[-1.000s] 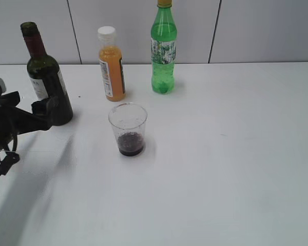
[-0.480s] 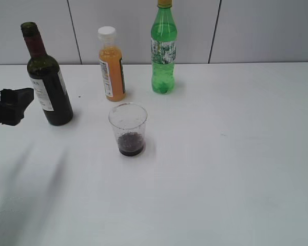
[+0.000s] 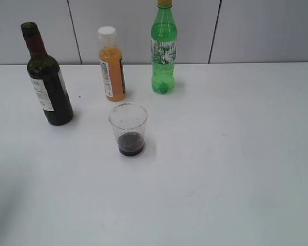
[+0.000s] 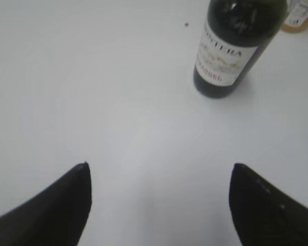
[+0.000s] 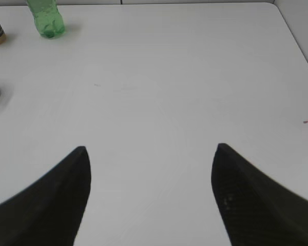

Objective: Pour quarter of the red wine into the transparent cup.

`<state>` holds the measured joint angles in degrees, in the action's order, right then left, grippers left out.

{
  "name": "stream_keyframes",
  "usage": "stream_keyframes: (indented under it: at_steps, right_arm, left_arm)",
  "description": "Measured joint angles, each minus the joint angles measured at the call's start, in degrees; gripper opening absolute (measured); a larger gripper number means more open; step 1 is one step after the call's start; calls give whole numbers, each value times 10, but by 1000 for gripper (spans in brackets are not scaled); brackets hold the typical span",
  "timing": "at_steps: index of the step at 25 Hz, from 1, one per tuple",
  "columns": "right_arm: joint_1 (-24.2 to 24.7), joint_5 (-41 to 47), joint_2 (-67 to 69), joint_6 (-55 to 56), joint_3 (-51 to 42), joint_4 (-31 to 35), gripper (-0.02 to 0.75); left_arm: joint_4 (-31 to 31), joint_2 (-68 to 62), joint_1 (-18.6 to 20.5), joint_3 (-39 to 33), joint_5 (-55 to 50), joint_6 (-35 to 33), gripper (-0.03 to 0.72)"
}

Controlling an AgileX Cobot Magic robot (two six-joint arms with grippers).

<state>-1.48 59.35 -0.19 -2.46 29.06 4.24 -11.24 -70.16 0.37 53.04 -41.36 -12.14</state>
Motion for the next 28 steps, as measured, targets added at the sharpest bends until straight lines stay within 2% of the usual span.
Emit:
stream_keyframes:
  at_steps: [3,5,11,14,22,28]
  right_arm:
    - [0,0,0,0,0,0,586]
    - [0,0,0,0,0,0,586]
    - [0,0,0,0,0,0,586]
    - [0,0,0,0,0,0,586]
    - [0,0,0,-1,0,0,586]
    - [0,0,0,0,0,0,586]
  left_arm:
    - [-5,1,15,64,-144,0,608]
    - [-6,10,19,84,-199,4,596]
    - [12,67,24,89,-276,22,589]
    - [15,134,24,55,-278,22,589]
    - [10,364,24,-115,-273,34,589]
    - [7,501,24,-205,-268,56,639]
